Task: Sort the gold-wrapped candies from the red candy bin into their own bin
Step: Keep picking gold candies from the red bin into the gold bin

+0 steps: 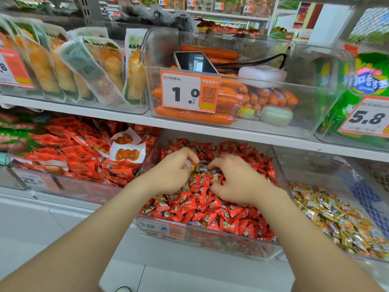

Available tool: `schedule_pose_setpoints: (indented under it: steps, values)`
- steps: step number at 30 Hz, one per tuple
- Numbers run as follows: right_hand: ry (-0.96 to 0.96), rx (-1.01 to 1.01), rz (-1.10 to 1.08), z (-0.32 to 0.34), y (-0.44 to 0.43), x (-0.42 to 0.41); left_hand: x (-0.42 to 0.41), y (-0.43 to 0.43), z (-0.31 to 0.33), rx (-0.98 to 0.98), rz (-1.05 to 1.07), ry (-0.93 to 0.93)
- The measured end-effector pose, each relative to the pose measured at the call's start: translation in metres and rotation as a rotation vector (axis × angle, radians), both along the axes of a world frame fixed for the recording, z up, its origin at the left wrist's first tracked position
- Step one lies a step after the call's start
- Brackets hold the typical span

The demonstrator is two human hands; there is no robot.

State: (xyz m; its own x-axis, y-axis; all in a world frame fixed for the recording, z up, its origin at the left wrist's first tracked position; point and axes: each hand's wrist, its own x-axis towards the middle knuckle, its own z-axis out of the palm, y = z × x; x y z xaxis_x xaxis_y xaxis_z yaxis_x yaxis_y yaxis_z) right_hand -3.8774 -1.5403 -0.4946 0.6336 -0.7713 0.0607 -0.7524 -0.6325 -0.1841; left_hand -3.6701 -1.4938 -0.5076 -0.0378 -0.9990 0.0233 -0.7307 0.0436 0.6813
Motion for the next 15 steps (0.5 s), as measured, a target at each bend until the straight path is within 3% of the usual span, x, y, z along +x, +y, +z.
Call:
schedule_pose_setpoints:
  steps: [7,15]
  values:
    - [0.092,-0.053,-0.004,-0.001,-0.008,0.006,-0.007,-0.024,-0.025,-0.038,-0.073,-0.282]
    - [-0.365,0.018,-0.118,0.008,-0.007,-0.018,-0.004,-0.042,-0.026,-0.058,-0.226,-0.426]
